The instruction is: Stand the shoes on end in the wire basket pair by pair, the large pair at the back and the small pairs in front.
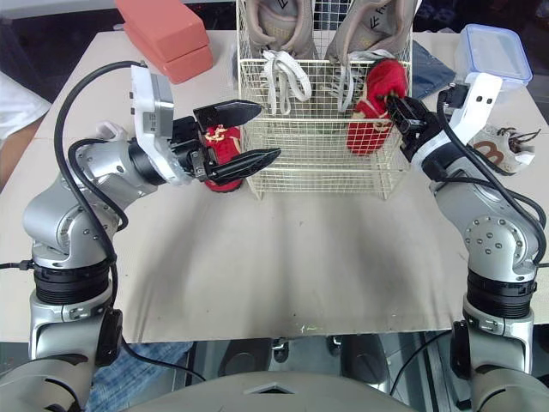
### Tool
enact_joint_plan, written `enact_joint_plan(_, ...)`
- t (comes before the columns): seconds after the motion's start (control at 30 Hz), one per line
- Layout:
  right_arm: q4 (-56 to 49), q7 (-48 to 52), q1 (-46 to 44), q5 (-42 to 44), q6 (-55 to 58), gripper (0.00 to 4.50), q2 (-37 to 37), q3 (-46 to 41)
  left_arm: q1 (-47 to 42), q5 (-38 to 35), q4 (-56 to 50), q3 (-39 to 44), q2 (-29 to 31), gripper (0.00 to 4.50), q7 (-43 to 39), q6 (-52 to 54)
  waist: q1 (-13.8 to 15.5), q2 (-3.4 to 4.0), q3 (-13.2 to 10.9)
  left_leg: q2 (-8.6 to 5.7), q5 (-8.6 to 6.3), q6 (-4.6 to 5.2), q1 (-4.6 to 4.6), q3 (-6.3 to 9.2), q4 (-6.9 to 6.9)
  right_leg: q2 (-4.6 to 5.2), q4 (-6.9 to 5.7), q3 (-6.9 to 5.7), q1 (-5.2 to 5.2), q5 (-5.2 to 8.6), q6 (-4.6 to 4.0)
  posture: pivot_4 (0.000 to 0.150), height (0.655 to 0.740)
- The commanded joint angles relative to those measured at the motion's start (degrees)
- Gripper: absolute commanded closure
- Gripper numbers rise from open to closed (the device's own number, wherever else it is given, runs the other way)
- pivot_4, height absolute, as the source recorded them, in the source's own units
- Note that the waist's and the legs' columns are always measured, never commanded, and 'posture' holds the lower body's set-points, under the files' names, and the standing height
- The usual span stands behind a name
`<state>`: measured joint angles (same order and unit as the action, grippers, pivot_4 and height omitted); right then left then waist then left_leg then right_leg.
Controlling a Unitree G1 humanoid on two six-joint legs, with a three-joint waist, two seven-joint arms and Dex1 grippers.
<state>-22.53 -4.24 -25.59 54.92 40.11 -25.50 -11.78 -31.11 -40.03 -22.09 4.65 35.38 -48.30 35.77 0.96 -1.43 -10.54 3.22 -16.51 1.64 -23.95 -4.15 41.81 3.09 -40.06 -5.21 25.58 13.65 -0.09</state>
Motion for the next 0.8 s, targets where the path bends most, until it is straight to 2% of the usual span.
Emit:
enact_joint_plan(0.03, -0.48, 0.21, -0.28, -3.34, -1.08, 1.18, -0.87, -2.14, 0.05, -0.06, -1.78, 1.65, 0.80, 0.00, 0.07, -1.53, 0.07, 0.00, 0.00, 0.00, 0.00, 0.01, 0.00, 0.01, 0.01, 0.00, 0.01, -0.01, -0.02, 0.00, 0.00, 0.150, 0.6860)
enact_joint_plan(0.1, -0.91, 1.62, -0.20, -4.29, -1.69, 0.31, -1.89, -2.91, 0.35, 0.15, -1.19, 2.25, 1.21, 0.00, 0.09, -1.73, 0.11, 0.00, 0.00, -0.01, -0.01, 0.02, 0.00, 0.01, 0.01, 0.01, 0.03, -0.02, -0.03, 0.00, 0.00, 0.150, 0.6860)
enact_joint_plan(0.13, -1.18, 2.22, -0.12, -4.48, -1.83, 0.07, -2.29, -3.40, 0.54, 0.24, -0.84, 2.61, 1.52, 0.00, 0.03, -1.87, 0.11, 0.00, 0.00, -0.01, -0.02, 0.03, 0.00, 0.01, 0.01, 0.01, 0.04, -0.02, -0.04, 0.00, 0.00, 0.150, 0.6860)
enact_joint_plan(0.23, -2.61, 5.29, 0.38, -4.42, -2.27, 0.07, -4.48, -5.26, 1.03, 0.47, 1.05, 4.31, 2.95, 0.00, -0.58, -2.34, 0.06, 0.01, -0.01, -0.01, -0.02, 0.03, -0.05, 0.01, 0.00, 0.01, 0.07, -0.03, -0.01, -0.01, 0.00, 0.150, 0.6860)
enact_joint_plan(0.57, -10.22, 17.78, 9.93, 5.76, 2.34, 0.07, -12.62, -12.00, 1.07, 1.86, 10.12, 7.32, 6.38, 0.00, -3.67, -4.92, -0.12, 0.01, -0.01, 0.01, -0.01, 0.01, 0.09, -0.02, -0.45, -0.03, 0.20, -0.02, 0.06, 0.00, 0.00, 0.150, 0.6860)
enact_joint_plan(0.67, -11.65, 20.84, 12.39, 6.53, 1.60, 0.07, -13.81, -12.39, 0.58, 3.21, 12.81, 7.32, 6.70, 0.00, -3.71, -5.90, -0.15, 0.01, -0.01, 0.00, -0.02, 0.04, 0.09, -0.04, -0.45, -0.01, 0.20, -0.02, 0.06, 0.00, 0.01, 0.150, 0.6860)
enact_joint_plan(0.8, -15.88, 29.92, 17.49, 7.61, -0.74, 0.07, -14.28, -10.68, 0.82, 6.56, 17.00, 6.11, 6.92, 0.00, -4.20, -8.03, -0.11, 0.01, -0.01, 0.00, -0.05, 0.09, 0.12, -0.07, -0.45, 0.00, 0.20, 0.01, 0.05, 0.05, 0.11, 0.150, 0.6860)
